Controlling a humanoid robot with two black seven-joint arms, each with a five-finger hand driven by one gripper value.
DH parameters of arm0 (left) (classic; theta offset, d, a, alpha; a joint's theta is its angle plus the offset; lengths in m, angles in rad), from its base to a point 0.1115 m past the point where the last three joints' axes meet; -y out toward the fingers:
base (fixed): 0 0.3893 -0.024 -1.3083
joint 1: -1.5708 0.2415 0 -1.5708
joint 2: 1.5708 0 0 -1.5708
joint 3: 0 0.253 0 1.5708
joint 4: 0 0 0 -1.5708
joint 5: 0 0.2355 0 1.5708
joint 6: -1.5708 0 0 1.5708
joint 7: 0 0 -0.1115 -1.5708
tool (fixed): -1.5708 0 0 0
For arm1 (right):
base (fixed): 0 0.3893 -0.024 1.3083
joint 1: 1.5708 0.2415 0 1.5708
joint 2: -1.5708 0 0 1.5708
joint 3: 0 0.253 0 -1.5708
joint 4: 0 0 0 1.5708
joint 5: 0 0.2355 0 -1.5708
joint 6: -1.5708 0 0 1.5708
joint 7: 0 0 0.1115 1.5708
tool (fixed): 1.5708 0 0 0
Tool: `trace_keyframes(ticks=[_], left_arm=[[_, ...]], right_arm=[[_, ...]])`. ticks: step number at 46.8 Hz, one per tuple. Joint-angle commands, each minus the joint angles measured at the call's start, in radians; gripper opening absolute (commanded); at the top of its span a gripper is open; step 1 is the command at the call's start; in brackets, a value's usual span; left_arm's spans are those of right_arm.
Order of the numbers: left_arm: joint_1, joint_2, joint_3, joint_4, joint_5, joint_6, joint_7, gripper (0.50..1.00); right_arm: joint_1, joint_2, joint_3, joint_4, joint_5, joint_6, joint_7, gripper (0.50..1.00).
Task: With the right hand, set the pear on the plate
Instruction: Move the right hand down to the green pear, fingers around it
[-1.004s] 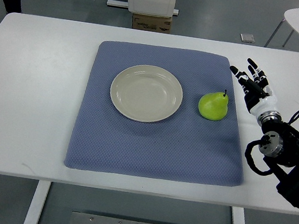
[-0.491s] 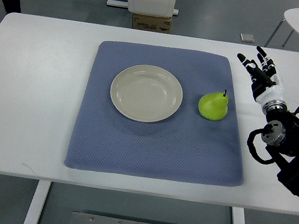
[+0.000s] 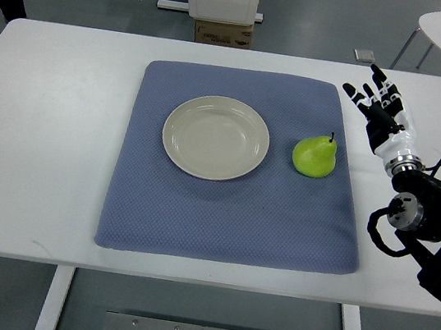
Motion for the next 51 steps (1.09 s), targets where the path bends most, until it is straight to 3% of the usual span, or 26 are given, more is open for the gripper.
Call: trace_keyframes(ticks=[1, 8, 16, 23, 28, 37, 51], left_arm=[[0.0, 0.0, 0.0, 0.0, 0.0, 0.0, 0.0, 1.0], [0.0, 0.0, 0.0, 0.0, 0.0, 0.0, 0.0, 1.0], [0.0, 0.0, 0.0, 0.0, 0.0, 0.0, 0.0, 1.0], [0.0, 0.0, 0.0, 0.0, 0.0, 0.0, 0.0, 1.0], [0.0, 0.0, 0.0, 0.0, 0.0, 0.0, 0.0, 1.0], [0.0, 0.0, 0.0, 0.0, 0.0, 0.0, 0.0, 1.0], [0.0, 0.0, 0.0, 0.0, 0.0, 0.0, 0.0, 1.0]], right_arm=[[-0.012, -0.048, -0.006, 0.074, -0.029, -0.002, 0.006, 1.0], [-0.022, -0.116, -0.036, 0.149, -0.103, -0.004, 0.011, 1.0], [-0.047, -0.251, -0.144, 0.264, -0.187, -0.01, 0.103, 1.0], [-0.047, -0.304, -0.211, 0.296, -0.203, -0.012, 0.106, 1.0], [-0.049, -0.318, -0.262, 0.296, -0.273, -0.028, 0.106, 1.0], [-0.044, -0.306, -0.314, 0.298, -0.379, -0.139, 0.106, 1.0], [-0.004, -0.257, -0.378, 0.298, -0.416, -0.212, 0.106, 0.993]])
